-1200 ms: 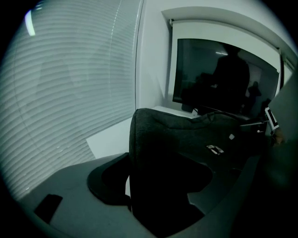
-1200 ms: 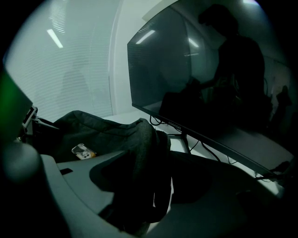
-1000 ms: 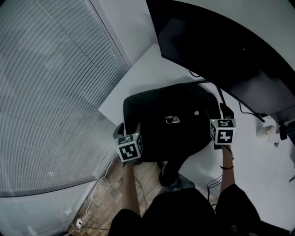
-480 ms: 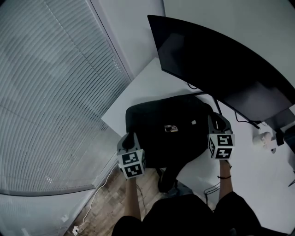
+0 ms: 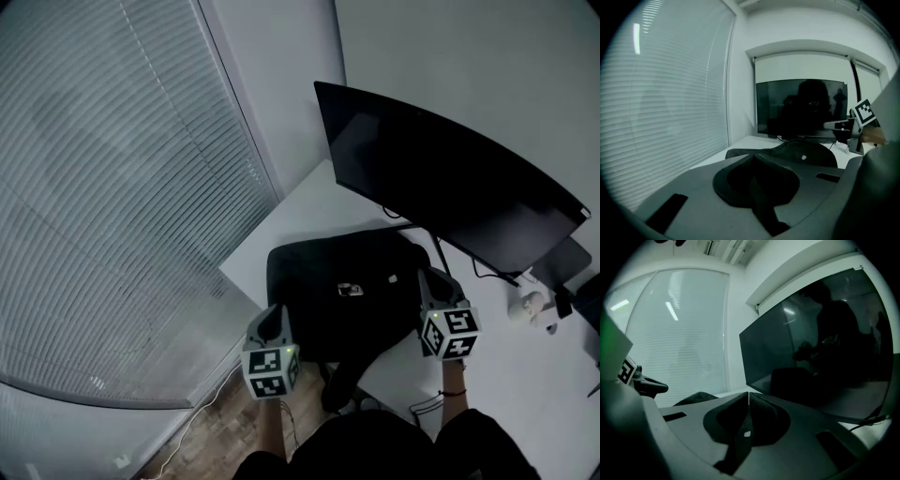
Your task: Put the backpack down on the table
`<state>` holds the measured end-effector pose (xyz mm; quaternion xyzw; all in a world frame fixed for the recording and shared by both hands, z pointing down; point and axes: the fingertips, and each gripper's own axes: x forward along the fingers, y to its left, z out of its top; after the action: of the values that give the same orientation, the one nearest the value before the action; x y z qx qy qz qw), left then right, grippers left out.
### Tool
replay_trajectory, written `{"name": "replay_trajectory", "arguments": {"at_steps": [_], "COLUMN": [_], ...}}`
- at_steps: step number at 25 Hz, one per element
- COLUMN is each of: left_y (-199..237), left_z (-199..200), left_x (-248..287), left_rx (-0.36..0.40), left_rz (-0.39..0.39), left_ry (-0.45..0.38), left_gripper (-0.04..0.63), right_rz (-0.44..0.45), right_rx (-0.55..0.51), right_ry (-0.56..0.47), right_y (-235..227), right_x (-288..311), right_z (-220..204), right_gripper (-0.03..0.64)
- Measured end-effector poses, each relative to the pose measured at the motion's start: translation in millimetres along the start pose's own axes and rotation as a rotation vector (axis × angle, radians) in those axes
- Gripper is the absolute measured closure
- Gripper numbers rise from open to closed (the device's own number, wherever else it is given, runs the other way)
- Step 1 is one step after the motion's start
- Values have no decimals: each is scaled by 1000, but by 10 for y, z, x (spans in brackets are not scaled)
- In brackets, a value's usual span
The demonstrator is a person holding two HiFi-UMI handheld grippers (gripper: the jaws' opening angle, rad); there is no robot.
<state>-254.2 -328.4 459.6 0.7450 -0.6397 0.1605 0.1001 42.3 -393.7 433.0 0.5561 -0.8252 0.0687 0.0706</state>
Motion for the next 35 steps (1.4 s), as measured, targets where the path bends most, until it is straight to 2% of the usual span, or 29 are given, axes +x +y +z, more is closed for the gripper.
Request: {"name": "replay_trajectory", "arguments": {"at_steps": [6,11,21,35], "left_y": [8,-21,42,27], "left_z": [150,326,525,522], "left_x": [-296,-472,-707,-813], "left_rx": [-40,-59,-64,-45], "left_rz": [4,-2,35,46], "left_ry": [-70,-130,-215,-225], "left_gripper": [578,578,579,578], "right_rz": [56,77,95,104], "right_rx": [54,23,7,25], "right_ry": [-80,-118,-185,-187], "right_y": [72,102,133,109], "right_x": [-256,-420,-631,-699], "right_z": [281,434,634,608], "right_gripper": [603,603,603,604]}}
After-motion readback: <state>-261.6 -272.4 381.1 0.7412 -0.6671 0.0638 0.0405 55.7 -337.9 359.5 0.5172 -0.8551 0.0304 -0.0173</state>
